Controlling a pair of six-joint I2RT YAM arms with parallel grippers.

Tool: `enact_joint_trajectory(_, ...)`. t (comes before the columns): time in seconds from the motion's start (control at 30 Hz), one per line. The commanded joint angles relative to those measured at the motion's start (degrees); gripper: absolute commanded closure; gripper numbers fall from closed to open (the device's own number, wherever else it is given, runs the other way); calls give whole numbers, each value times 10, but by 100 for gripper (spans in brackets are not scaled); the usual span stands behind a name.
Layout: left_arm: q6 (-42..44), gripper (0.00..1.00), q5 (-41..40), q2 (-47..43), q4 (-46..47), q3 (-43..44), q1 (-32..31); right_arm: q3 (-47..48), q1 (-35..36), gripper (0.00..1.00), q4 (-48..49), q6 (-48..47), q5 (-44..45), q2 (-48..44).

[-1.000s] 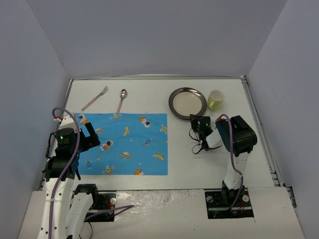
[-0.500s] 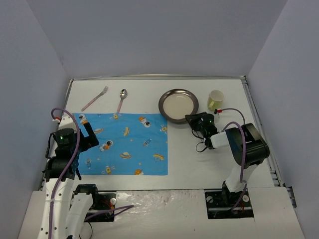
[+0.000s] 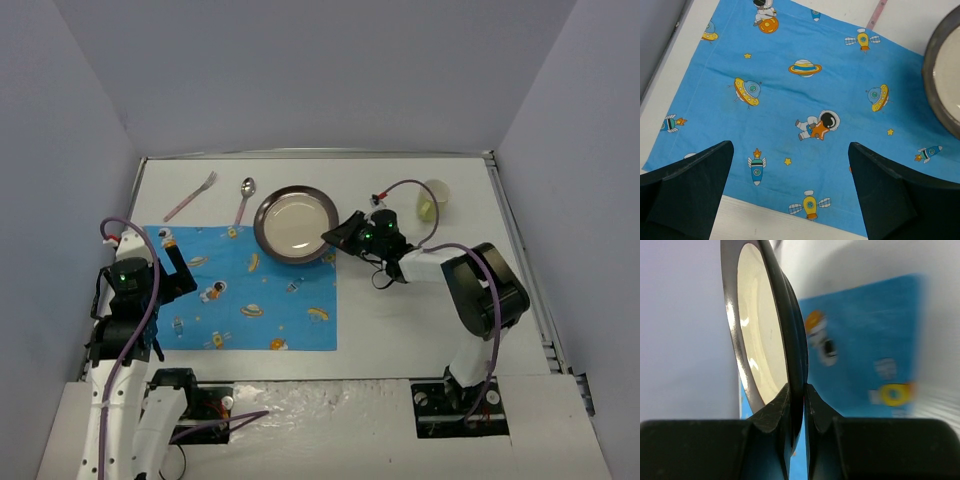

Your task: Set the dinner table for one person

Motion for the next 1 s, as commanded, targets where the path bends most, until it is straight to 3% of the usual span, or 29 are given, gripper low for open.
enact_joint_trajectory(0.0, 9, 3, -16, -1, 22, 25, -2, 85, 62, 100, 112, -16, -108, 11)
enact_joint_trajectory(0.37, 10, 3, -21, -4, 22, 25, -3, 179, 179, 100, 148, 21, -132, 119)
enact_joint_trajectory(0.97, 9, 3, -20, -6, 22, 24, -3, 259, 218, 100, 144, 54, -121, 197)
